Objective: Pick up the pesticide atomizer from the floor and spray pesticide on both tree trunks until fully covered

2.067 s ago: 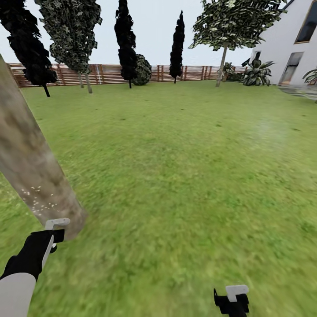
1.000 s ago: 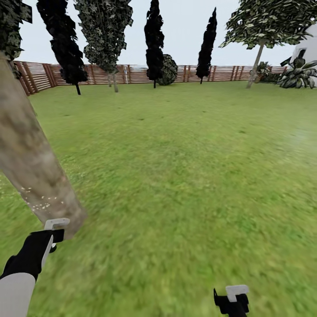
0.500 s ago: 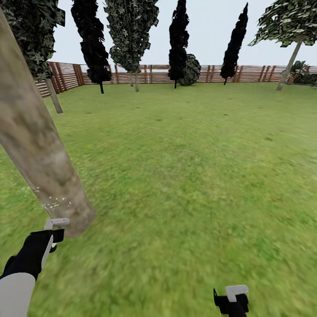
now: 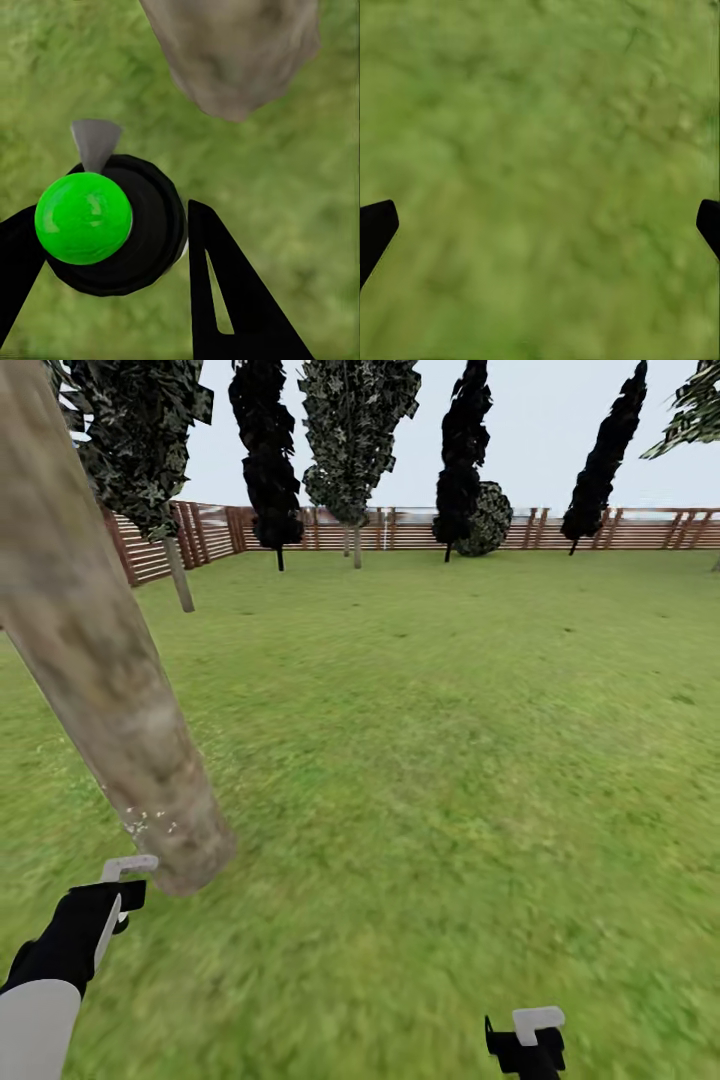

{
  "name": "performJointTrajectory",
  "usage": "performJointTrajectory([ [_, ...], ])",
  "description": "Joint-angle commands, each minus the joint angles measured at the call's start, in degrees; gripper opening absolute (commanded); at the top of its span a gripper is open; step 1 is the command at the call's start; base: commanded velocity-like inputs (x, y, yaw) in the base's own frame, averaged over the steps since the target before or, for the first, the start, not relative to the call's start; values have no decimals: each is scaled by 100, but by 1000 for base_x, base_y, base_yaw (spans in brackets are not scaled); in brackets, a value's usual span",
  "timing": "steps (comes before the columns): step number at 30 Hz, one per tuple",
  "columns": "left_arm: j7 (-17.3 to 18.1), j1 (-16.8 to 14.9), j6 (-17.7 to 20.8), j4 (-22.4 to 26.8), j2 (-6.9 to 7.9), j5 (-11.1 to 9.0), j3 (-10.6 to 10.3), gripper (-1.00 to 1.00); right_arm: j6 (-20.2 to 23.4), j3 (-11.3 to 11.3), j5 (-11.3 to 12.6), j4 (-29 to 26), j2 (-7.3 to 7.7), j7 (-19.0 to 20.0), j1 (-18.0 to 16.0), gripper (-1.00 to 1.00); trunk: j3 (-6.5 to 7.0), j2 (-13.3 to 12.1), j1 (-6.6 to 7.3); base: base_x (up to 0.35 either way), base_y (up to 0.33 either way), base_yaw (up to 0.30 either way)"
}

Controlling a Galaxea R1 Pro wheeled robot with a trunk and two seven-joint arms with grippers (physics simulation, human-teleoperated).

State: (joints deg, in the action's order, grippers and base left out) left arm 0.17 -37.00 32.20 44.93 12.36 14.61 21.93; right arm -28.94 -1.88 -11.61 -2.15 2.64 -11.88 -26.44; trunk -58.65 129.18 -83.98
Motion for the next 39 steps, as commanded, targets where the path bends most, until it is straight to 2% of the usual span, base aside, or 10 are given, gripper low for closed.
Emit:
performJointTrajectory([
  [1, 1, -6, 25, 7, -3, 16, 5, -100, -7, -20, -60, 4, 0, -34, -2, 100, -5, 2, -1, 186, -218, 131],
  [9, 1, -4, 32, 7, -5, 16, 5, -100, -6, -22, -60, 4, 0, -34, -2, 100, -5, 2, -1, 119, -248, 42],
  [19, 1, -6, 29, 0, -6, 16, 12, -100, -8, -23, -60, 4, 0, -34, -2, 100, -5, 2, -1, 4, -269, 267],
  [27, 1, -3, 23, -43, -13, 14, 5, -100, -6, -20, -60, 4, 0, -34, -2, 100, -5, 2, -1, 149, -255, 277],
  [31, 3, -6, -204, -79, -19, -1, 5, -100, -11, -22, -60, 4, 4, -35, -2, 100, -5, 2, -1, 101, -104, 277],
  [33, 8, -6, -241, -79, -32, -82, 8, -100, -9, -24, -60, 4, 8, -40, -2, 100, -5, 2, -1, 10, -10, 277],
  [35, 10, -45, -273, -66, -124, -456, -18, -100, -7, -24, -60, 4, 9, -41, -2, 100, -5, 2, -1, 2, -2, 275],
  [37, 10, -92, -273, -38, -155, -540, -41, -100, -7, -23, -60, 4, 9, -36, -2, 100, -5, 2, -1, 0, 0, 269],
  [38, 10, -115, -264, -12, -201, -561, -55, -100, -7, -23, -60, 4, 9, -35, -2, 100, -5, 2, -1, 0, 0, 258],
  [39, 19, -270, -233, 4, -295, -558, -121, -100, -7, -23, -60, 4, 9, -34, -2, 100, -5, 2, -1, 0, 0, 182],
])
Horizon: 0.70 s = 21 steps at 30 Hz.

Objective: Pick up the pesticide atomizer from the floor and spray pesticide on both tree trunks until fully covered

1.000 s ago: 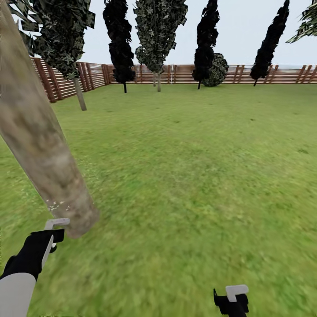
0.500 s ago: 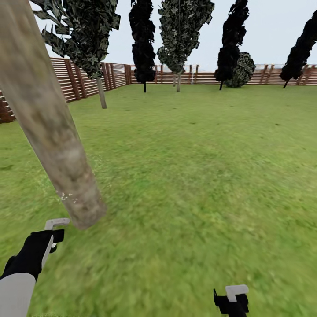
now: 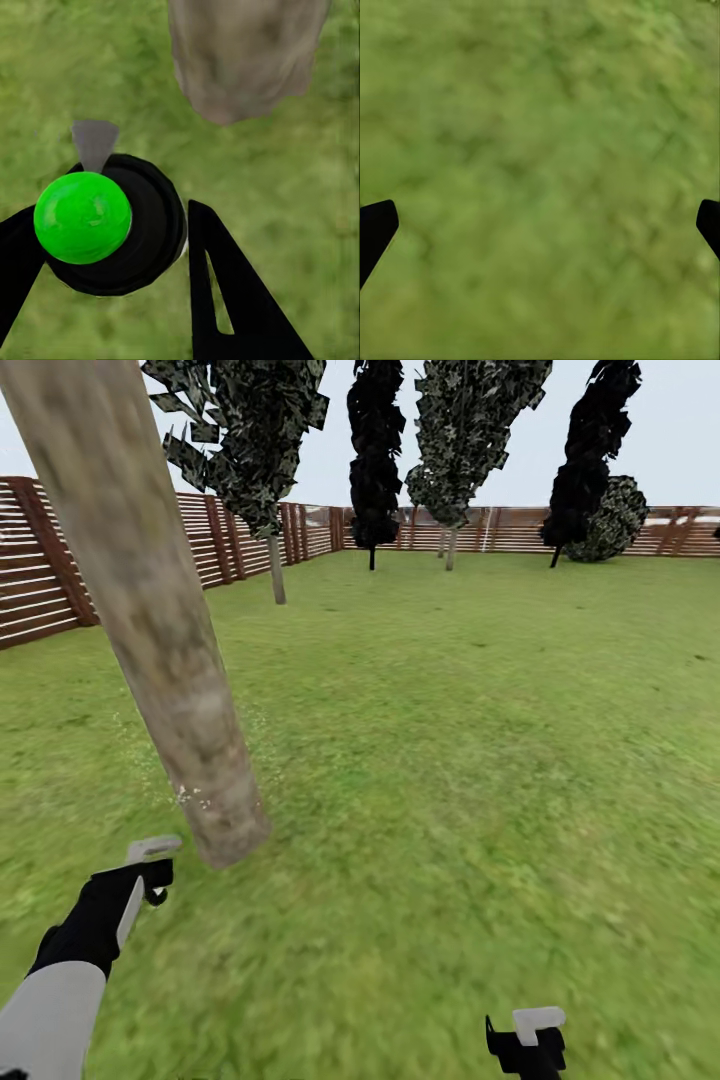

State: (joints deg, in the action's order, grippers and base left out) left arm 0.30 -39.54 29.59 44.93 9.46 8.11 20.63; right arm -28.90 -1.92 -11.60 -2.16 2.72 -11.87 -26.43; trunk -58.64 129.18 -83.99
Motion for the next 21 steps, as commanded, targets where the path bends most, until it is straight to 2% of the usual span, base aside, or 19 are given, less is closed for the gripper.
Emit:
performJointTrajectory([
  [1, 10, -227, 52, 1, -64, 104, -76, -100, -10, -19, -61, 5, 0, -35, -3, 100, -6, 2, 1, 0, 0, 75],
  [4, 8, -588, 78, -18, -106, 111, -292, -100, -10, -19, -61, 5, 0, -36, -3, 100, -6, 2, 1, 0, 0, 23],
  [5, 19, -870, 170, -45, -100, 107, -339, -100, -17, -19, -61, 5, 0, -41, -3, 100, -6, 2, 1, 0, 0, 2],
  [7, 23, -1049, 443, -33, -51, 121, -355, -100, -18, -19, -61, 5, 2, -43, -3, 100, -6, 2, 1, 0, 0, 0],
  [11, 46, -1028, 511, 13, -11, 134, -381, -100, -12, -19, -61, 5, 1, -42, -3, 100, -6, 2, 1, 25, 0, 0],
  [15, 33, -1007, 509, 11, 3, 147, -378, -100, -13, -19, -61, 5, 0, -43, -3, 100, -6, 2, 1, 281, 0, 4],
  [19, 37, -1004, 494, 16, -4, 133, -376, -100, -11, -19, -61, 5, 0, -43, -3, 100, -6, 2, 1, 331, 0, 192],
  [21, 45, -1003, 483, 16, -5, 130, -368, -100, -12, -19, -61, 5, 0, -43, -3, 100, -6, 2, 1, 68, 0, 266],
])
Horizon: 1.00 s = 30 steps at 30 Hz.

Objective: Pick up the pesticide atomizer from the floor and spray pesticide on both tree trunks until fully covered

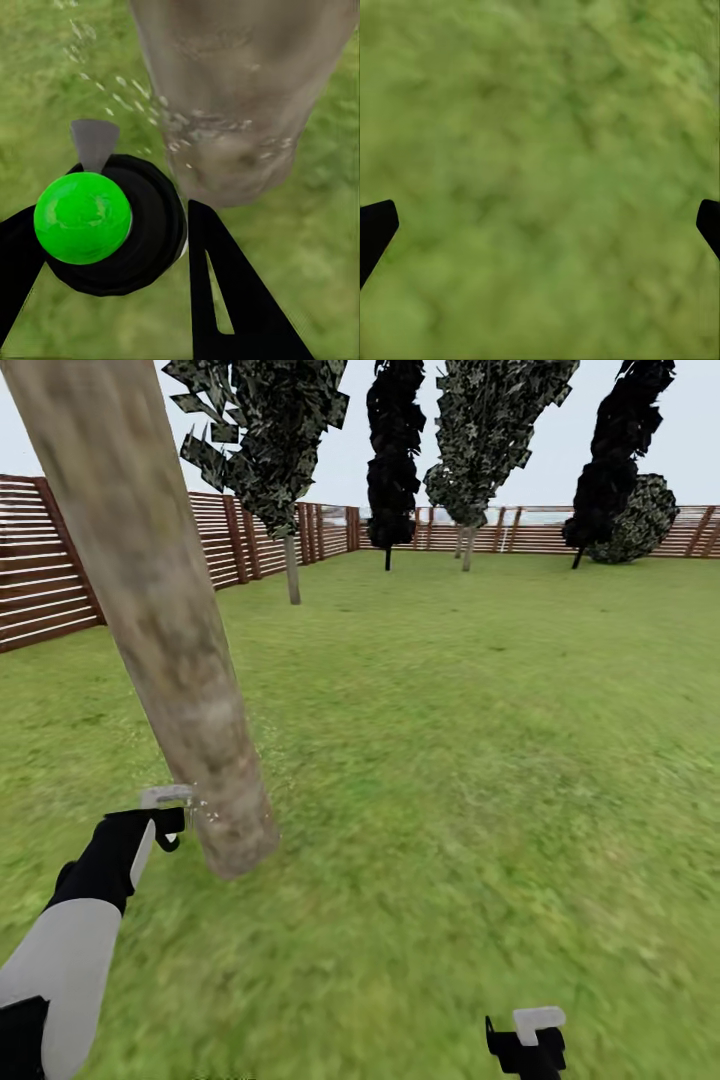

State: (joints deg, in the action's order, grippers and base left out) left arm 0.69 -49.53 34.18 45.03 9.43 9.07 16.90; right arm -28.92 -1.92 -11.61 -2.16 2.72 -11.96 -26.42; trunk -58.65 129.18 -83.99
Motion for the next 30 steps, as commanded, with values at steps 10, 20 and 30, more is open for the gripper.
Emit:
performJointTrajectory([
  [10, 9, -6, 15, 125, 5, 25, 61, -100, -9, -19, -61, 5, 0, -32, -3, 100, -5, 2, 1, -71, -178, 30],
  [20, -24, -9, 19, 181, -35, 24, -6, -100, -9, -19, -61, 5, 0, -26, -3, 100, -5, 2, 1, -117, -236, 0],
  [30, -38, -11, 19, 181, -46, 32, 26, -100, -9, -19, -61, 5, 0, -35, -3, 100, -5, 2, 1, 144, -255, 0],
])
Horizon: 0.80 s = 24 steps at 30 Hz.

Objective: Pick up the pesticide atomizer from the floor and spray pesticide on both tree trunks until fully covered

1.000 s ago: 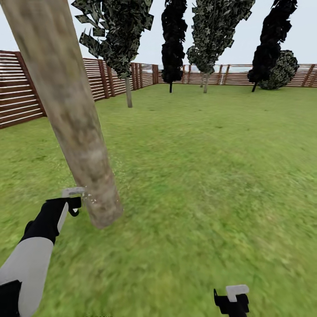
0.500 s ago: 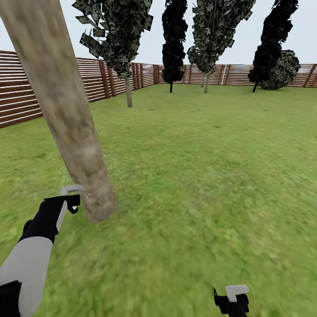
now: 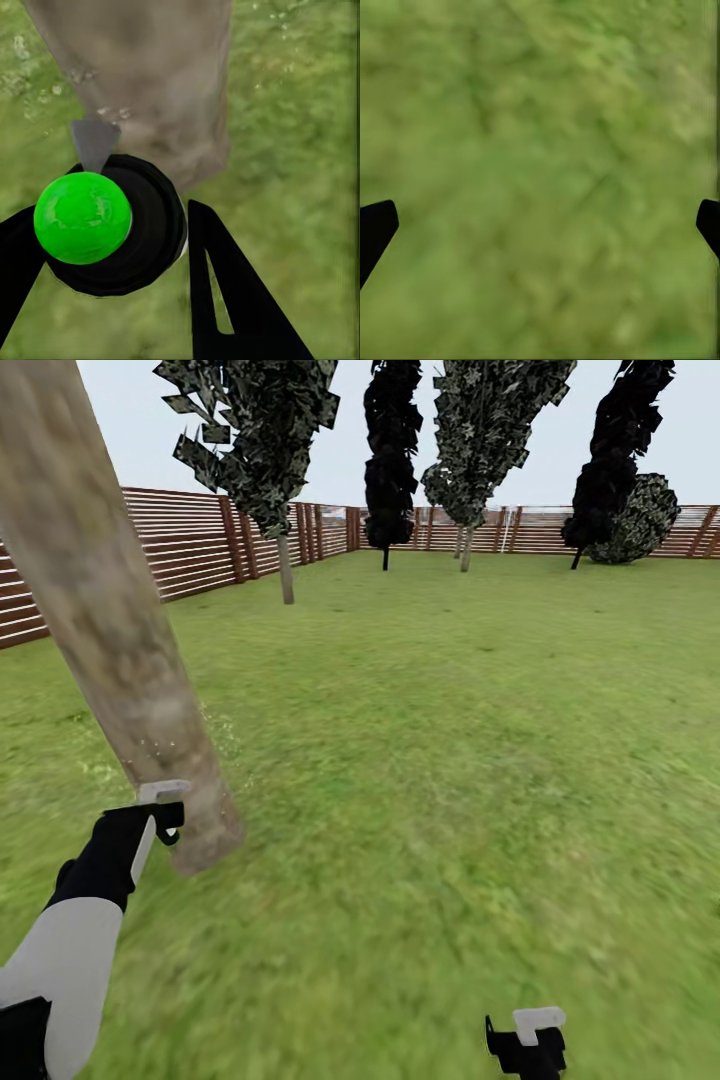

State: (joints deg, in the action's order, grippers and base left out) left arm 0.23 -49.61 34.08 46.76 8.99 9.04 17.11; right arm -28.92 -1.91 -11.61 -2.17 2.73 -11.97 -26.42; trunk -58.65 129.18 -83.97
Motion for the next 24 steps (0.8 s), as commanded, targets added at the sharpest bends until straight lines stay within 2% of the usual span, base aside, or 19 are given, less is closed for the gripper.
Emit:
performJointTrajectory([
  [1, 6, -3, 28, 8, -2, 36, 13, -100, -9, -20, -60, 6, -1, -33, -4, 100, -5, 2, -1, 236, -191, 0],
  [7, -3, 10, 25, -62, 22, 52, 39, -100, -9, -20, -60, 6, -1, -33, -4, 100, -5, 2, -1, 239, -187, 158],
  [11, -5, 362, 20, -88, 74, 49, 67, -100, -9, -20, -60, 6, -1, -33, -4, 100, -5, 2, -1, 236, -187, 276],
  [13, -5, 442, 19, -93, 76, 53, 65, -100, -9, -20, -60, 6, -1, -33, -4, 100, -5, 2, -1, 236, -187, 264],
  [17, -12, 537, 19, -97, 53, 54, 39, -100, -9, -20, -60, 6, -1, -28, -4, 100, -5, 2, -1, 236, -187, 37],
  [19, -428, 598, 18, -104, 51, 37, 37, -100, -9, -20, -60, 6, -1, -30, -4, 100, -5, 2, -1, 238, -187, 2],
  [23, -566, 680, 24, -109, 60, 27, 57, -100, -9, -20, -60, 6, -1, -32, -4, 100, -5, 2, -1, 239, -187, 135],
  [24, -583, 858, 24, -135, 78, 17, 113, -100, -9, -20, -60, 6, -1, -30, -4, 100, -5, 2, -1, 240, -184, 267],
])
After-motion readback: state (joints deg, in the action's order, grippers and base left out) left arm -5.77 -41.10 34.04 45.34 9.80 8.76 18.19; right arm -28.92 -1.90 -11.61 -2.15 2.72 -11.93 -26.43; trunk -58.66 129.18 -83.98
